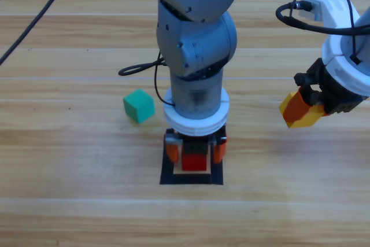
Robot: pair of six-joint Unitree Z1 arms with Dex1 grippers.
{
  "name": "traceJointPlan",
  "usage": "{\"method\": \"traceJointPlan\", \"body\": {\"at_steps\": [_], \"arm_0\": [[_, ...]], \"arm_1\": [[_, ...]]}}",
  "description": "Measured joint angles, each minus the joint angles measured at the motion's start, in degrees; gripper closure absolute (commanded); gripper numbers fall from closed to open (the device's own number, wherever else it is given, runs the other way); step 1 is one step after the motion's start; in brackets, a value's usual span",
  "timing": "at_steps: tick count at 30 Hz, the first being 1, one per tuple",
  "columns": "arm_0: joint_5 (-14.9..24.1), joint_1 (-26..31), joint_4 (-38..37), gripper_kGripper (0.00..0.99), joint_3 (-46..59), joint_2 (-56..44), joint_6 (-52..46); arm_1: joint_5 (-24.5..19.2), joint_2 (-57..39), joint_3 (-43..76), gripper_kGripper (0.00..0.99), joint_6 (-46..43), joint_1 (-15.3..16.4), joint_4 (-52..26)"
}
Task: Stack the blocks in the rectangular block: red at the bottom, yellow in the middle, green on top
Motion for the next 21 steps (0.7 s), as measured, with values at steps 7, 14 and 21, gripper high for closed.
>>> {"method": "traceJointPlan", "body": {"at_steps": [7,14,21], "arm_0": [[0.0,0.0,0.6,0.000,0.0,0.0,0.0],[0.3,0.0,1.3,0.000,-1.2,-1.7,1.1],[1.4,2.9,14.3,0.000,-13.7,-8.5,6.7]], "arm_1": [[0.0,0.0,0.0,0.990,0.5,0.0,0.0],[0.0,0.0,0.2,0.990,3.4,0.0,0.0],[0.0,0.0,0.1,0.990,5.9,0.0,0.0]]}}
